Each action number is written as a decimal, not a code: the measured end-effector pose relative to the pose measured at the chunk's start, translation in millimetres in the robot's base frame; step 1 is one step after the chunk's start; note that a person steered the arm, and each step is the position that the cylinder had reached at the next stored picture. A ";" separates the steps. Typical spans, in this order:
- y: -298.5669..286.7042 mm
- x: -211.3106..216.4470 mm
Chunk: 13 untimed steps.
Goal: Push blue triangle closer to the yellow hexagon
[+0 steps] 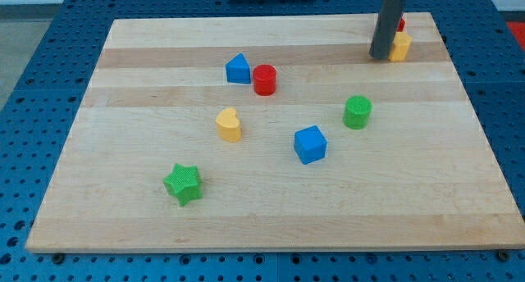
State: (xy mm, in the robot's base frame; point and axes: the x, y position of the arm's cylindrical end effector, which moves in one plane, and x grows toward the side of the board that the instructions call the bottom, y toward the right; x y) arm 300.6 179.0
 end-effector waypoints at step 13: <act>-134.6 33.5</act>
State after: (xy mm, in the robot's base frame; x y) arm 334.1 44.4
